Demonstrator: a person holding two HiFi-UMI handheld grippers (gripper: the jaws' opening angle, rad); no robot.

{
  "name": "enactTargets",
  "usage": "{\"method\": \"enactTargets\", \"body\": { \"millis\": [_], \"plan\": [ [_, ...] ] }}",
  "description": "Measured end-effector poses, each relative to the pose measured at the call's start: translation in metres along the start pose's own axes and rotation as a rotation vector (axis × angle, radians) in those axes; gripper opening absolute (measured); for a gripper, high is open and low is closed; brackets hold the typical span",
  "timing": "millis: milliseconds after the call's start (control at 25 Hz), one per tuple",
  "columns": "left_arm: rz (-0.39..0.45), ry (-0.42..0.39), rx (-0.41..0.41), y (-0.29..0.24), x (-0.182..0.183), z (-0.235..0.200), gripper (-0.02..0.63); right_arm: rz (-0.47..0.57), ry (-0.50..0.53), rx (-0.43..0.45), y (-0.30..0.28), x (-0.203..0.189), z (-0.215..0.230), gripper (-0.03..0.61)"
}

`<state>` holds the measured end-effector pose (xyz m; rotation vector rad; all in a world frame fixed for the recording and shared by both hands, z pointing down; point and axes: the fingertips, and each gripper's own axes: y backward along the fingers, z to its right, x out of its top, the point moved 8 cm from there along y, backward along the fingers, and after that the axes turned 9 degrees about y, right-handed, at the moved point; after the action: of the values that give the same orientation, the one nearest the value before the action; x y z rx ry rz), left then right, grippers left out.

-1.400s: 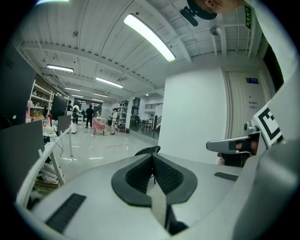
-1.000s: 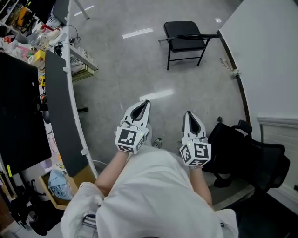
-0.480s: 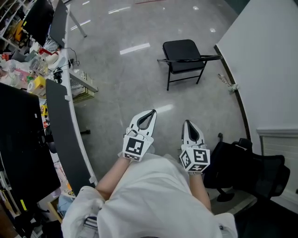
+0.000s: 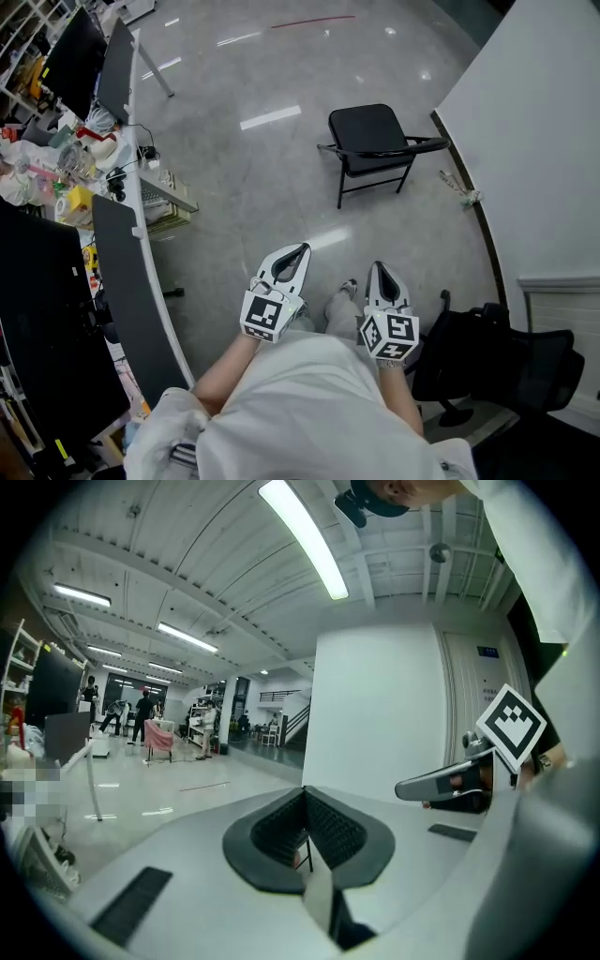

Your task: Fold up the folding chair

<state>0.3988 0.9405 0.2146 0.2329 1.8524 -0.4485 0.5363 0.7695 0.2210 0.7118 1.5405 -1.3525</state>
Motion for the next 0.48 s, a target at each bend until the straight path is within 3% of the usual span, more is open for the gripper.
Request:
{"method": "enactTargets", "body": {
  "millis": [240,480],
  "plan": [
    [-0.016,-0.014,-0.016,-0.041,0.000,-0.007,0.009,0.003,-0.034,-0.032,-0.027,0.006,0.033,0.005],
    [-0.017,-0.039,0.027,-0.103,0.019,-0.010,0.009,-0.004,-0.074,-0.031,-0.080,0.034,0.089,0.005]
  ]
}}
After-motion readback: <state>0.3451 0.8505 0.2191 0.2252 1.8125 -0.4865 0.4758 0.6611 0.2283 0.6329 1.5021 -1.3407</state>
